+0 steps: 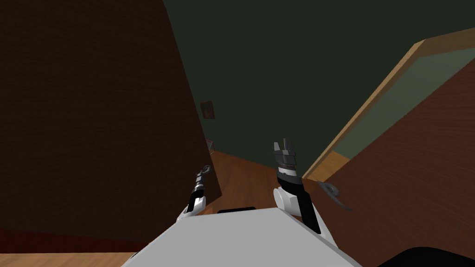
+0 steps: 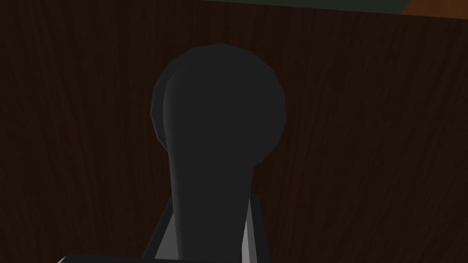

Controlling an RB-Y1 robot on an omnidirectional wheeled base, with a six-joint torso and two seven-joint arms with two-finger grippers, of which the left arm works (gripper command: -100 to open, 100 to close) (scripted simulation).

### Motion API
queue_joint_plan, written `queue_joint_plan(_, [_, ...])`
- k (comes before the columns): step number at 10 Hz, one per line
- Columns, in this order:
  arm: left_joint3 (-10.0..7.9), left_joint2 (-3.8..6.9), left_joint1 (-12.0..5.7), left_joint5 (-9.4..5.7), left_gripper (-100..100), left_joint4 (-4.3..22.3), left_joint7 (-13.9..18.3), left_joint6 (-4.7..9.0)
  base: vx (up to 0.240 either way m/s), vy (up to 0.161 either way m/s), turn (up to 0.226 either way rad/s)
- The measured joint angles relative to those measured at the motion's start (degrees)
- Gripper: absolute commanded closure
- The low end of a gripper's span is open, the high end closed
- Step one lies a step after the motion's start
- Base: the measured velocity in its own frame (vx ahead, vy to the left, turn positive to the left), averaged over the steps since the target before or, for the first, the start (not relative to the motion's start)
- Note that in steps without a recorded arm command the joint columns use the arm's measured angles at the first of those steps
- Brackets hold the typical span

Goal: Push the door open

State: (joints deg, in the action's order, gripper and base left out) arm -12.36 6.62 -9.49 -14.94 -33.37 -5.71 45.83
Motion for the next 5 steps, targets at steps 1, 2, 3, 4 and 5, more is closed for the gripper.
queue_joint_plan(1, [-0.17, 0.25, -0.55, -0.09, 100, 0.8, 0.0, 0.55, 0.117, -0.037, 0.034])
queue_joint_plan(2, [-0.72, 0.05, 0.05, -0.45, 100, 0.0, -0.3, 0.28, 0.138, -0.045, 0.057])
queue_joint_plan(3, [-1.06, 0.04, 0.37, -0.67, 100, -0.1, -0.5, 0.24, 0.081, -0.023, 0.03])
queue_joint_plan(4, [-1.24, 0.3, 0.01, -0.79, 100, 0.8, -0.4, 0.68, 0.122, -0.027, 0.05])
queue_joint_plan(5, [-1.74, 0.57, -0.97, -1.12, 100, 2.7, -0.4, 1.44, 0.192, -0.041, 0.048])
